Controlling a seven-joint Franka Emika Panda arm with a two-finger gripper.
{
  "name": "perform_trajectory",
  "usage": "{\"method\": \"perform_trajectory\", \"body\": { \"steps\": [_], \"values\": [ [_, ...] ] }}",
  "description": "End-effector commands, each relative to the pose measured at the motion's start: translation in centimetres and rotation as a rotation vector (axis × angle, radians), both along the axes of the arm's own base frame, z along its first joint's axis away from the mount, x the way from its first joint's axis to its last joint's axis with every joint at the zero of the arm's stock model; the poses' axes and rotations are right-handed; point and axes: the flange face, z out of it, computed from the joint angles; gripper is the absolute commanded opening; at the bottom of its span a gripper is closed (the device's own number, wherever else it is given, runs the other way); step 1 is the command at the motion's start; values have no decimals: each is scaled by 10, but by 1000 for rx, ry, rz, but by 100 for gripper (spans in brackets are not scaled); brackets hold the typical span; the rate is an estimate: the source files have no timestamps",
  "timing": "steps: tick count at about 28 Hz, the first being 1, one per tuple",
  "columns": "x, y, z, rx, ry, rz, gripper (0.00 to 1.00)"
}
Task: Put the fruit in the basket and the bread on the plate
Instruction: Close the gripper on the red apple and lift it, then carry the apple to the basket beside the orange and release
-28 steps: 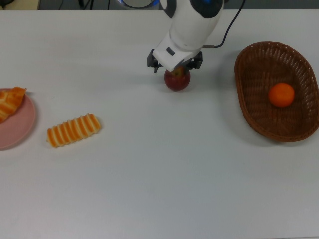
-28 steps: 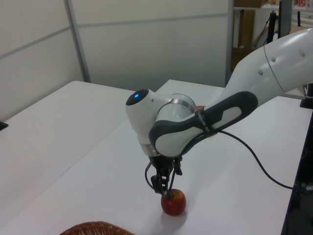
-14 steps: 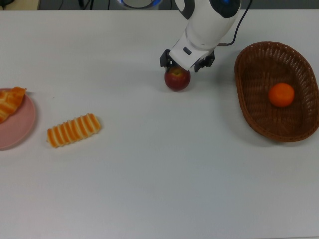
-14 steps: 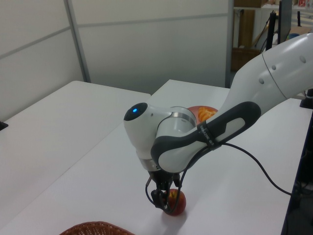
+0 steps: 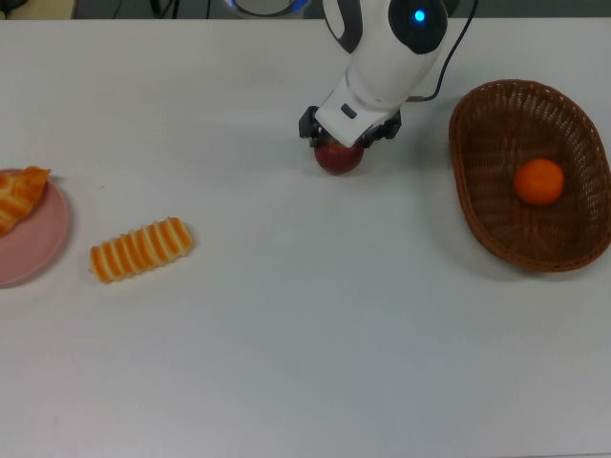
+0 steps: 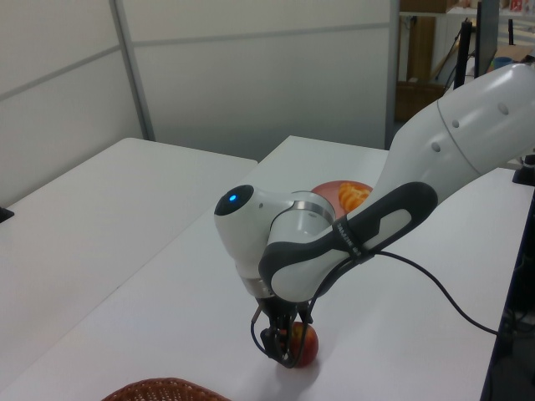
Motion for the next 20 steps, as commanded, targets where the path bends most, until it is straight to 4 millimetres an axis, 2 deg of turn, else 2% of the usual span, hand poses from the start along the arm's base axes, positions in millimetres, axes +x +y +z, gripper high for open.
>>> {"method": "perform_trajectory", "body": {
  "steps": [1,3,5,7,11,12,16,17,20],
  "values": [
    [0,-3,-21,-21,-7,-2,100],
    [1,-3,-25,-29,-3,3,67],
    [1,-3,-24,-29,-6,3,26],
    [3,-2,-16,-26,-23,-11,0],
    [8,-1,4,-14,-59,-29,0],
    [9,2,16,-5,-73,-35,0],
    [11,10,46,15,-102,-35,0],
    [13,17,60,14,-102,-32,0],
    [12,39,79,20,-102,-20,0]
  ]
}}
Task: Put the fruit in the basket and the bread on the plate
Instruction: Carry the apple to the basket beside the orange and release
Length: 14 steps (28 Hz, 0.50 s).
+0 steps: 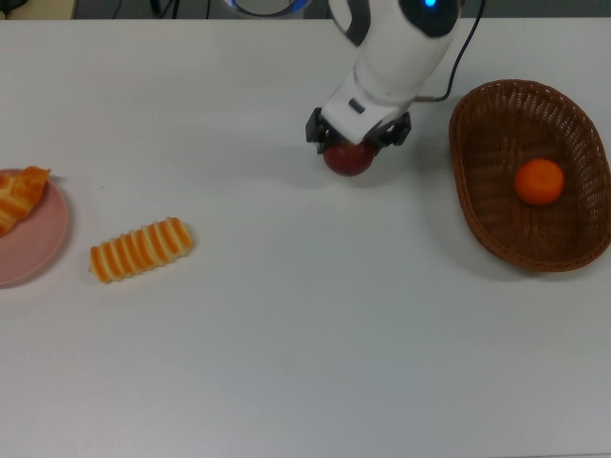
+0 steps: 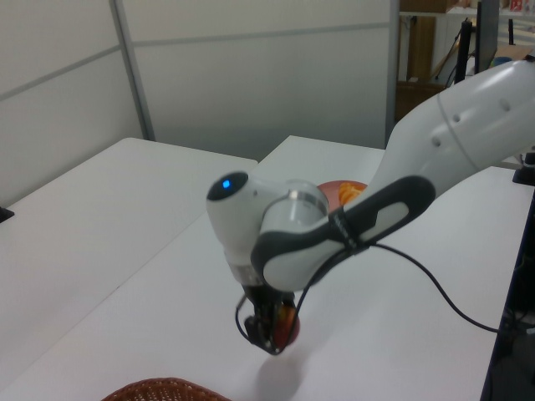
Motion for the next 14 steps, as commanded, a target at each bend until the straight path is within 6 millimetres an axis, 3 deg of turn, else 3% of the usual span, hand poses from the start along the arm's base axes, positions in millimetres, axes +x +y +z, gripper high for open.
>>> {"method": "perform_trajectory", "body": {
  "steps": [1,7,14],
  "values": [
    [-8,37,47,7,-16,9,0],
    [-34,104,66,34,-42,44,0],
    [-65,165,61,40,-48,87,0]
  ]
}}
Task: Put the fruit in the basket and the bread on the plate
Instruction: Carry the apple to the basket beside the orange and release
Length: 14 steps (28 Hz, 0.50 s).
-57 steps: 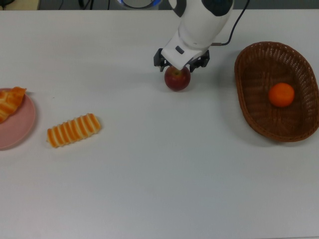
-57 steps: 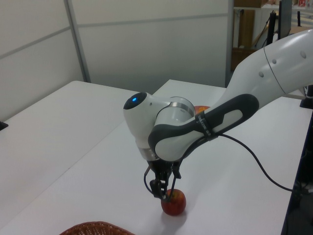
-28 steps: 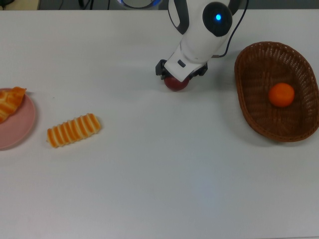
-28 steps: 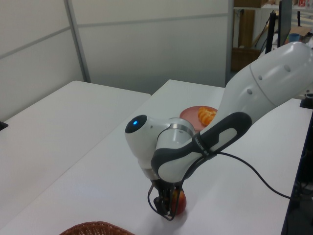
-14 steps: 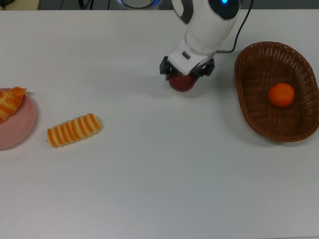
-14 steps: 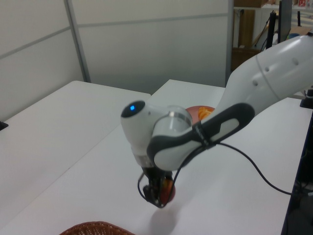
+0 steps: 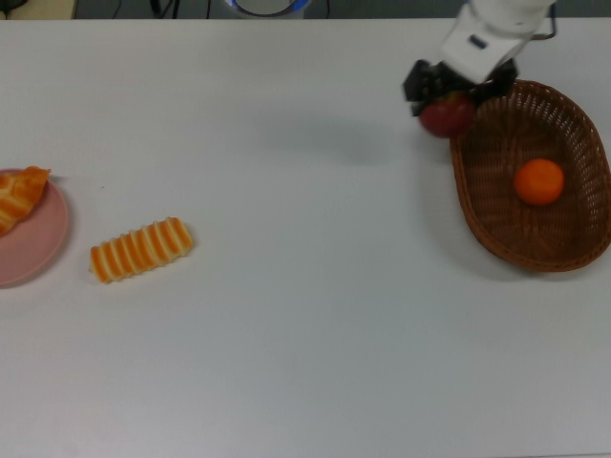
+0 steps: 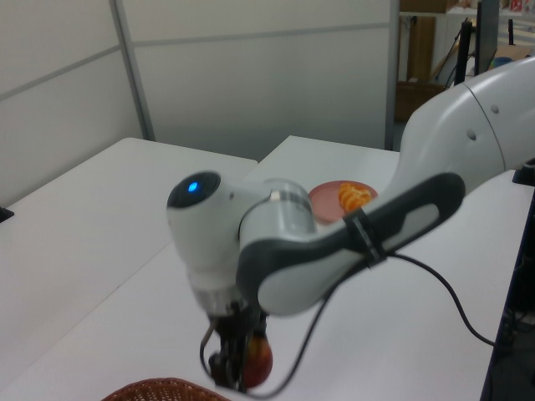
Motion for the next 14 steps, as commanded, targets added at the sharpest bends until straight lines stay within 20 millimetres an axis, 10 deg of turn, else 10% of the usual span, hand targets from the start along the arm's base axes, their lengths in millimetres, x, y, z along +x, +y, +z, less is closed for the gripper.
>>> {"method": "perform_trajectory", "body": {
  "steps": [1,5,7,10,14],
  "values": [
    [-14,33,-1,-17,-5,5,0],
    [-25,54,-3,-11,-5,32,3],
    [-25,61,-2,-6,-9,28,21],
    [-21,68,-4,-1,-17,-4,100],
    [-27,89,-19,-39,-44,-19,100]
  ]
}}
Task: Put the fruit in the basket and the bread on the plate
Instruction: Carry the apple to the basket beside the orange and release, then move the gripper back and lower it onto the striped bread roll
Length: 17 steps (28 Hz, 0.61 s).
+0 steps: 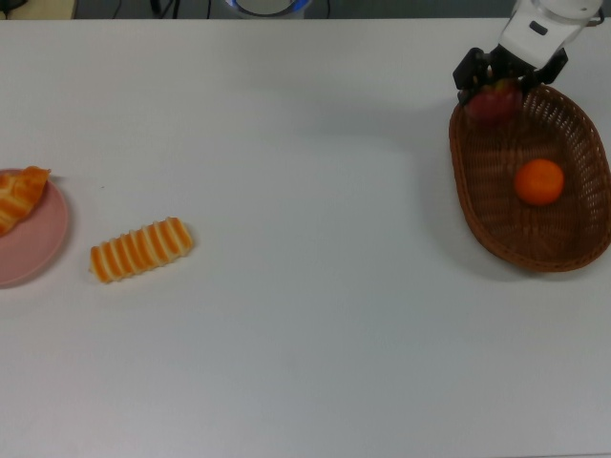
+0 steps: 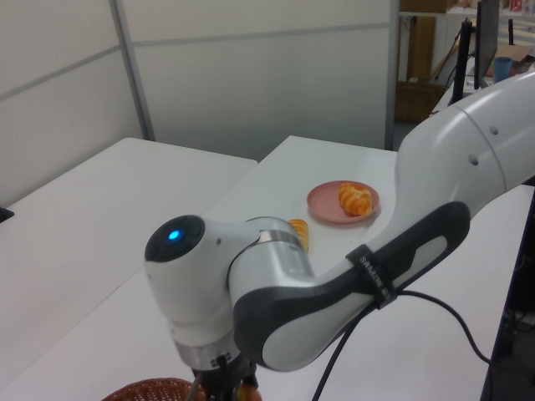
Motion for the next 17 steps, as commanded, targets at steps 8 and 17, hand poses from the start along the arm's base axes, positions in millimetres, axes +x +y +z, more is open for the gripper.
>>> {"method": "perform_trajectory", "body": {
  "steps": [8,17],
  "values": [
    [-7,32,-13,-47,-36,-43,100],
    [77,-80,0,-57,-79,-319,100]
  ]
}}
